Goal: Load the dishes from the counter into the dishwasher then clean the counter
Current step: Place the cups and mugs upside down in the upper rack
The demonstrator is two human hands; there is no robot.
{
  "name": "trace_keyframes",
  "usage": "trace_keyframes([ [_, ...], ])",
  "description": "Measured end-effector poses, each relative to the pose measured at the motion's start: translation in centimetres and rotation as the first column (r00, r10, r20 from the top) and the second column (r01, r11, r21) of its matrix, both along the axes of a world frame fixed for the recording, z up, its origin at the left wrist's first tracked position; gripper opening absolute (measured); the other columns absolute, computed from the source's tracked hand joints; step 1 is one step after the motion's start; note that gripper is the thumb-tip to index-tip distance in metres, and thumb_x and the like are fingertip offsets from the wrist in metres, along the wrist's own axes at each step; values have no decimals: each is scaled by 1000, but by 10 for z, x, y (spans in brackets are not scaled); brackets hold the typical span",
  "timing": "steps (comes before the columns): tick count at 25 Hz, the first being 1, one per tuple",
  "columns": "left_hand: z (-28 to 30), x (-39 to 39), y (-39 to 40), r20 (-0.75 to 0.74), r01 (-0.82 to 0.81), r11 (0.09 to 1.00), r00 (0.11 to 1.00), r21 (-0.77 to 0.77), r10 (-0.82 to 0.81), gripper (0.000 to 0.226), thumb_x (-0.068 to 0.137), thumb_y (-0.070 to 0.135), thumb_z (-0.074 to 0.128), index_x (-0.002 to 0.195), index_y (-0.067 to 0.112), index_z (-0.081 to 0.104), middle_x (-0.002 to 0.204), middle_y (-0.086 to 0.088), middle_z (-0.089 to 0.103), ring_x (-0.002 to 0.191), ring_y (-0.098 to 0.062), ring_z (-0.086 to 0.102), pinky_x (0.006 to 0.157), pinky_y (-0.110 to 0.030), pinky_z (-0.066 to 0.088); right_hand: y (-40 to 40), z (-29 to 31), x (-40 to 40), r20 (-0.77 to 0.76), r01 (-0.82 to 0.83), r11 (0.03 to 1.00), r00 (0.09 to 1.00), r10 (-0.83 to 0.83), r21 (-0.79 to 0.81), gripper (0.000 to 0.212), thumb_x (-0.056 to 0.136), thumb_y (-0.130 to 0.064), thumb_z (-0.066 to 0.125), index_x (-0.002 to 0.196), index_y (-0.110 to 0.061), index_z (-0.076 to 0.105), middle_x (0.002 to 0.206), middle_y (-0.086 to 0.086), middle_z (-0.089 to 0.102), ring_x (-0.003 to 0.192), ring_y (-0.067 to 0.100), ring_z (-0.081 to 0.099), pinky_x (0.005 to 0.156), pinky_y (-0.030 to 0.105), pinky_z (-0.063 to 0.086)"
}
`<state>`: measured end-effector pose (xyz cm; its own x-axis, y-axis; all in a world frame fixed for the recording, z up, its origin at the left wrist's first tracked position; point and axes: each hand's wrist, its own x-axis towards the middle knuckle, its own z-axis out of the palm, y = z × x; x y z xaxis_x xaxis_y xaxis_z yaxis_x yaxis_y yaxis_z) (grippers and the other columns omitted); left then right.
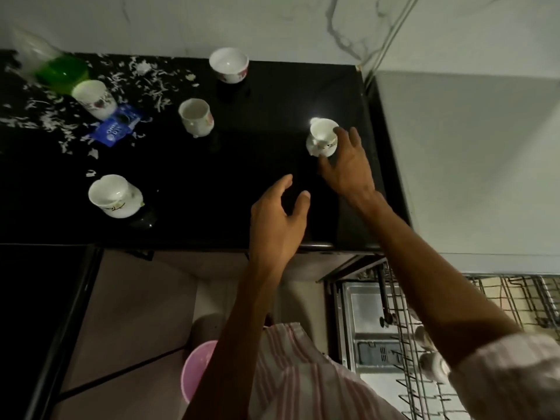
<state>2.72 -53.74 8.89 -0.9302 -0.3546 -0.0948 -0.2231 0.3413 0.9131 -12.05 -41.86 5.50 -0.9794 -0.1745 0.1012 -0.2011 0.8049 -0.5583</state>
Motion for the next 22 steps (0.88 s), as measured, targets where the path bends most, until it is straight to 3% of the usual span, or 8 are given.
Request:
trace_keyframes([
  [2,1,-4,-8,4,-2,1000,1000,18,2,49,96,35,59,141,20,49,141,7,53,130,-3,46,90,-5,32,-8,-4,-28,70,40,995,996,-46,89,56,91,-29,59,140,-9,42,148,21,34,126,40,47,96,46,50],
  [5,-1,-7,-18,18,-12,999,1000,37,11,48,96,34,59,141,20,49,141,6,53,130,-4,47,89,-3,32,-18,-8,-46,160,73,988,983,-95,134,45,95,-30,54,132,-4,52,139,22,44,120,36,53,89,35,48],
  [9,-4,-12,-27,29,-24,999,999,40,23,47,96,33,59,140,19,50,141,5,53,131,-6,47,101,-18,38,-22,-21,-46,203,108,990,971,-124,87,41,97,-30,47,126,-3,54,128,25,54,108,36,60,80,35,50],
  [17,-15,-14,-19,40,11,999,999,51,-14,45,94,33,61,137,19,54,138,4,56,129,-6,49,106,-25,42,-5,-28,-2,152,35,988,987,-58,148,36,95,-29,57,123,-6,55,124,20,59,107,36,61,79,39,51],
  [20,-26,-5,-9,61,41,998,997,41,-43,47,93,35,62,137,21,54,139,3,56,129,-7,49,103,-24,42,10,-26,30,193,-3,995,981,-16,98,40,92,-32,63,123,-8,58,123,16,62,107,31,63,76,32,49],
  [22,-37,5,2,90,66,998,994,24,-68,50,92,37,62,139,26,50,141,3,54,130,-9,48,102,-26,41,25,-22,56,271,29,999,962,-18,-37,43,90,-37,67,121,-9,61,115,12,67,102,26,66,72,24,47],
])
